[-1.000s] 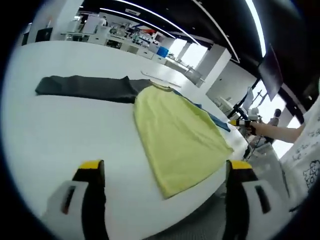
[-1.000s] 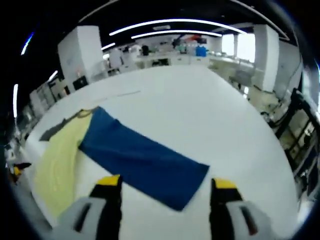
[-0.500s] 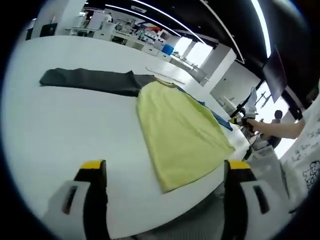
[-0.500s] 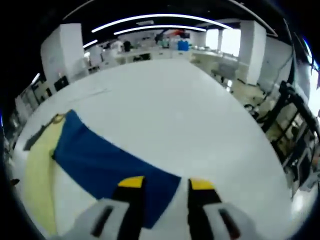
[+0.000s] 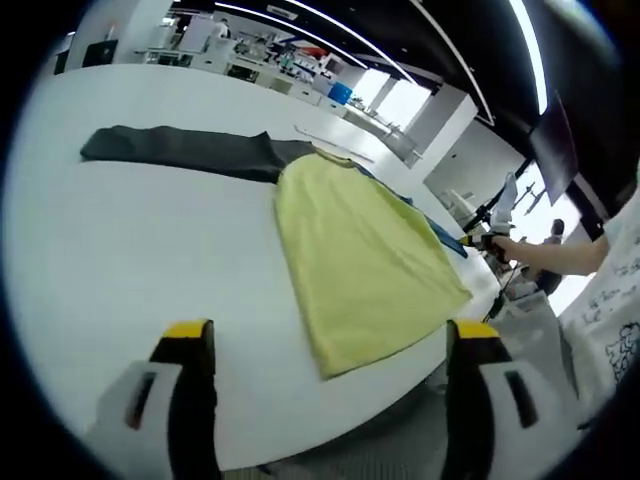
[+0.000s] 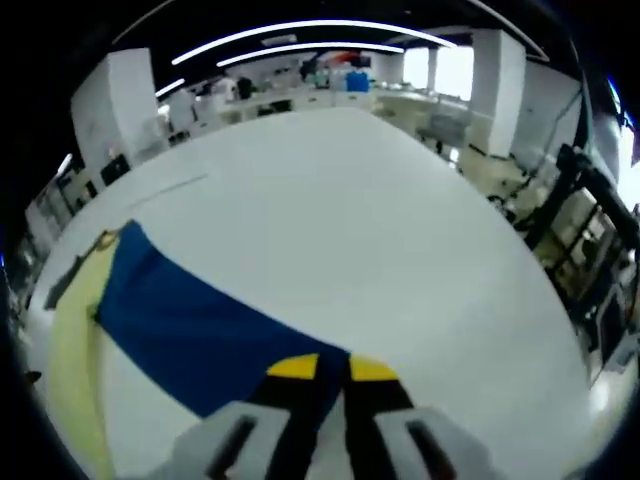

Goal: Fold the garment on the visible template until the final outline fits inside the template.

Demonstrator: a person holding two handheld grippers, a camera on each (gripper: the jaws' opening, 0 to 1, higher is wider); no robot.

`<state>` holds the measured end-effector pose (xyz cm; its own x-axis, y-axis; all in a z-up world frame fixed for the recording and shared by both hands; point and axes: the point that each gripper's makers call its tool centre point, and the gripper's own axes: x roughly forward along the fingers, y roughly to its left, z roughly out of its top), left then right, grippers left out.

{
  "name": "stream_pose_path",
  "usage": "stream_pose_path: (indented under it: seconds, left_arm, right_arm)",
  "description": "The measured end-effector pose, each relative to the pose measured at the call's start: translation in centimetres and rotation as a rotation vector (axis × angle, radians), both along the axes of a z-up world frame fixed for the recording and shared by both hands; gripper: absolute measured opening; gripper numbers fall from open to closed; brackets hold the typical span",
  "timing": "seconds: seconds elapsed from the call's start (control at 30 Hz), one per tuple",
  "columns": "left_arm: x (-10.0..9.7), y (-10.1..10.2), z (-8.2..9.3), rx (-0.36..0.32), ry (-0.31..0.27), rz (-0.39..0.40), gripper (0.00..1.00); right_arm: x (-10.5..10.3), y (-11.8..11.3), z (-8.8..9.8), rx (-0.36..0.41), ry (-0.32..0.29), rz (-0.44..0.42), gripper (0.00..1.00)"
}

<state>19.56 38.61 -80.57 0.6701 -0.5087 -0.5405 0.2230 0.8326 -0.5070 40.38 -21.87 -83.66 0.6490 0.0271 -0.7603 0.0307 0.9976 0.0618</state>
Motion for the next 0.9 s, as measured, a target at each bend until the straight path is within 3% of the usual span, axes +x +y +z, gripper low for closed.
stream_pose_path:
  seconds: [0.4, 0.6, 0.8, 0.9]
  left_arm:
    - [0.8, -0.3, -0.2, 0.005, 0.007, -0.001, 0.91]
    - [1.1, -0.4, -0.4, 0.007, 0.012, -0.003, 0.91]
    - [1.3, -0.8, -0.5, 0.003, 0.02, -0.007, 0.9]
    - [1.5, -1.0, -0.5, 0.0, 0.023, -0.007, 0.9]
  right_arm:
    - [1.2, -1.2, 0.7, -0.006, -0.023, -0.01, 0.0]
    - [2.8, -2.0, 1.2, -0.035, -0.035, -0.009, 0.0]
    - [5.9, -3.4, 1.0, -0.062, -0.036, -0.001, 0.0]
    - [5.7, -3.4, 1.3, -0.078, -0.034, 0.005, 0.0]
